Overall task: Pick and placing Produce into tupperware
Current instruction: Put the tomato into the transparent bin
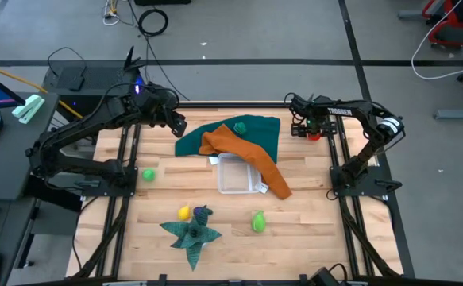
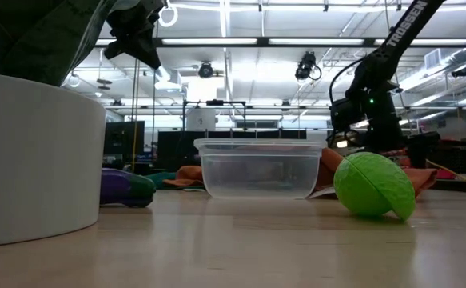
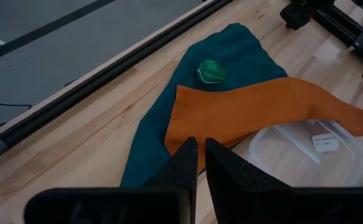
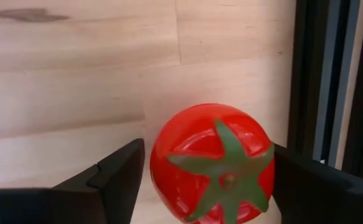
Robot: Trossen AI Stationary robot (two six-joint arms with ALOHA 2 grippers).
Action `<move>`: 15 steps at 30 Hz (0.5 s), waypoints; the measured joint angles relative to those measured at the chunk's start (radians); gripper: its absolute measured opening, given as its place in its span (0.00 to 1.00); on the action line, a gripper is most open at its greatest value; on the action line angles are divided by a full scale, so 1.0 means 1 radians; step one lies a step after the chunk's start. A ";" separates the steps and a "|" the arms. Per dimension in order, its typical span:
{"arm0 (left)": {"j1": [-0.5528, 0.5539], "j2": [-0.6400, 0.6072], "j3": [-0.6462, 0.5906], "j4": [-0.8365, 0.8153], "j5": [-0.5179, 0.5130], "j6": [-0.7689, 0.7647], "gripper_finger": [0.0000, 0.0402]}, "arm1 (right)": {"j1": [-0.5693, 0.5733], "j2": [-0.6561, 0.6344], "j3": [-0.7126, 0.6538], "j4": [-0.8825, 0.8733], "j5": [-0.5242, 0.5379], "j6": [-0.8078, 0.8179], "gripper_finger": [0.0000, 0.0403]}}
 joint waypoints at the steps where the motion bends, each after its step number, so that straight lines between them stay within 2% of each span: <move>1: 0.000 0.000 0.000 0.000 0.000 0.000 0.09 | 0.000 0.000 0.000 0.000 0.000 0.000 0.67; 15: 0.000 0.000 0.000 0.000 0.000 0.000 0.09 | 0.002 0.000 0.000 -0.002 0.002 -0.016 0.55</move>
